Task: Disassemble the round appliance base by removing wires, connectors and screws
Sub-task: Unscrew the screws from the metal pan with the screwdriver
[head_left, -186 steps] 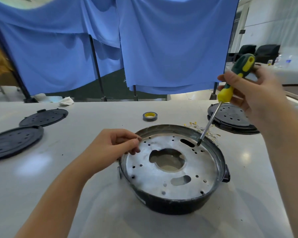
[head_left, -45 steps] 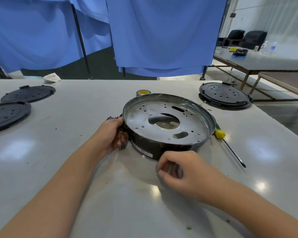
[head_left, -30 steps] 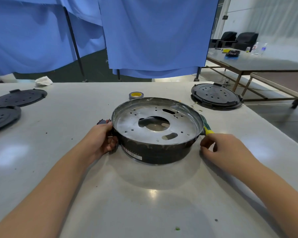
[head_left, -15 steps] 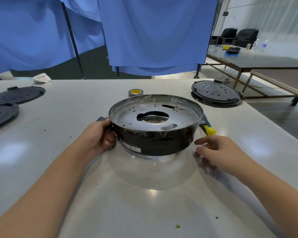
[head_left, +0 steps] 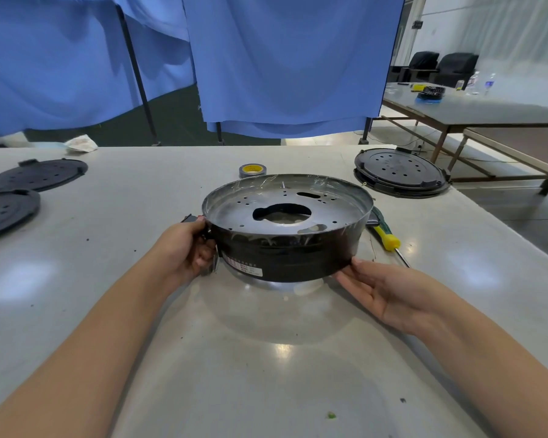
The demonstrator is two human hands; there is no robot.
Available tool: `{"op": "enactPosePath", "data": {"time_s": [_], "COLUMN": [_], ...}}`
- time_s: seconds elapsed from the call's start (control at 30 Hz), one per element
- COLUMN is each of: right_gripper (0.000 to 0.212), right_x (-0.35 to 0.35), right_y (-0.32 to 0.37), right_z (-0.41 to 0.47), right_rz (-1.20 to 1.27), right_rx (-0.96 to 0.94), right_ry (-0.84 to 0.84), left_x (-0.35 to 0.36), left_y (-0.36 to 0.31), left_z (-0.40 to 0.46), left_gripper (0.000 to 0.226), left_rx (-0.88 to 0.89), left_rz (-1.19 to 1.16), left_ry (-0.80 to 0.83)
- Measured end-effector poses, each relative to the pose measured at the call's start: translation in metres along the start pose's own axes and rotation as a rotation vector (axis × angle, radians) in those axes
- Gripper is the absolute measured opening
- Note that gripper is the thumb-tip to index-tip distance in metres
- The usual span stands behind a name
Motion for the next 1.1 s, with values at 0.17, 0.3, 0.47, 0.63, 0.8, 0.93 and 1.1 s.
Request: {"op": "enactPosePath", "data": {"time_s": [0.17, 0.3, 0.47, 0.63, 0.8, 0.93, 1.1], "right_gripper": [0.015, 0.014, 0.012, 0.012, 0.022, 0.031, 0.046], "right_x": [-0.002, -0.006, -0.004, -0.005, -0.005, -0.007, -0.008], "right_y": [0.001, 0.002, 0.004, 0.005, 0.007, 0.017, 0.016], "right_z": [0.002, 0.003, 0.003, 0.002, 0.004, 0.007, 0.018], "right_rz": [0.033, 0.056, 0.080, 0.036, -0.050, 0.077, 0.014], "right_rx": [0.001, -0.005, -0.048, -0.068, -0.061, -0.046, -0.078], "right_ry": [0.006, 0.014, 0.041, 0.051, 0.089, 0.092, 0.092], "left_x": [0.000, 0.000, 0.000, -0.002, -0.011, -0.012, -0.017], "left_y": [0.000, 0.001, -0.001, -0.004, -0.008, -0.006, -0.005], "left_z": [0.001, 0.002, 0.001, 0.000, -0.003, -0.006, -0.003], "left_gripper": [0.032, 0.033, 0.035, 0.035, 0.050, 0.058, 0.051], "left_rx": [0.006, 0.011, 0.037, 0.075, 0.172, 0.226, 0.226], "left_rz": [-0.033, -0.059, -0.068, -0.089, -0.042, 0.078, 0.083], "left_ry": [0.017, 0.044, 0.073, 0.098, 0.089, 0.120, 0.098]}}
Point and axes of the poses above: each hand's wrist, its own z-axis towards the middle knuckle, its own x-axis out of the palm, y = z × x, the point moved 2 cm from there along z, towards the middle knuckle, and after that the axes turned 2 degrees about -x, right-handed, at the moved point
